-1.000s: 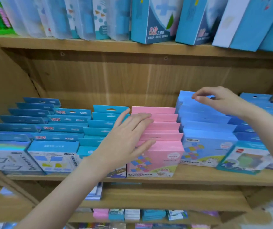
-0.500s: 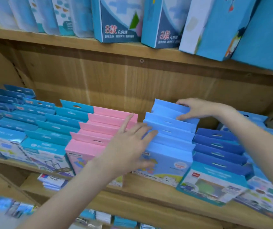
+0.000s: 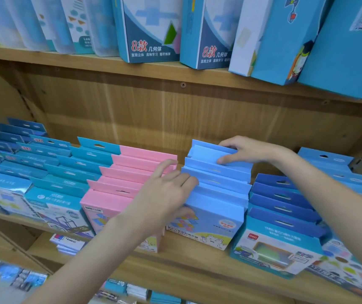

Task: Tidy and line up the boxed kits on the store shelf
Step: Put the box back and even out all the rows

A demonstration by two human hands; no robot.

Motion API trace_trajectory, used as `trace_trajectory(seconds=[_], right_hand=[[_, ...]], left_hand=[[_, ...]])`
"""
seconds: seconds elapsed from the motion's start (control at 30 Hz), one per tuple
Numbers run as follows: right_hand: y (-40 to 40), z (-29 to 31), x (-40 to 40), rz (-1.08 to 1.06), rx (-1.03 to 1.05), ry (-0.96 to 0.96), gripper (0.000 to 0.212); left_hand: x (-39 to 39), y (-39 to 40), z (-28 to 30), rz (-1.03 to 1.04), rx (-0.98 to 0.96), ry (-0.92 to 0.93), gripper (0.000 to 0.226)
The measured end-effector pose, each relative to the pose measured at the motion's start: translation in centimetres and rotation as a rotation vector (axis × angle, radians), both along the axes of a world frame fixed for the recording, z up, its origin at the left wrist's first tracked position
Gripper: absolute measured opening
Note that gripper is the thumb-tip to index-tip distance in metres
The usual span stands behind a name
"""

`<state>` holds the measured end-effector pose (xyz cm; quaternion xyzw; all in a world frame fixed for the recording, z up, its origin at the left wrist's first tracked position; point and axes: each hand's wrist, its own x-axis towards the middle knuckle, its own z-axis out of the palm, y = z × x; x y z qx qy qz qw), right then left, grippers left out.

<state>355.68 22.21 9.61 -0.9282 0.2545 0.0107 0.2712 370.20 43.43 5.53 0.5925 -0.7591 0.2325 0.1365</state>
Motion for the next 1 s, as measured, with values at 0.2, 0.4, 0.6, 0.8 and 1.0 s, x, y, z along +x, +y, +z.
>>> trace_trajectory(seconds=[0.2, 0.4, 0.6, 0.8, 1.0], right_hand=[[0.6, 0.1, 0.2, 0.033, 0.015, 0.013, 0.023], [1.4, 0.1, 0.5, 0.065, 0.053, 0.014, 0.024], [2.3, 0.1, 1.3, 0.084, 0.053, 0.023, 0.022], [2.9, -0.1, 1.7, 0.076, -0.054, 0.05, 0.026], [3.1, -0.4, 0.5, -0.009, -0.121, 0.044, 0.036]], left_hand=[[-0.4, 1.0, -0.3, 0.019, -0.004, 0.014, 0.054], [-0.9, 2.1, -0.3, 0.033, -0.002, -0.004, 0.053], [-0.6, 3.1, -0.4, 0.031, -0.013, -0.006, 0.057], [0.2, 3.4, -0.9, 0.001, -0.023, -0.009, 0.058], [1.0, 3.1, -1.2, -0.026, 0.009, 0.002, 0.06]])
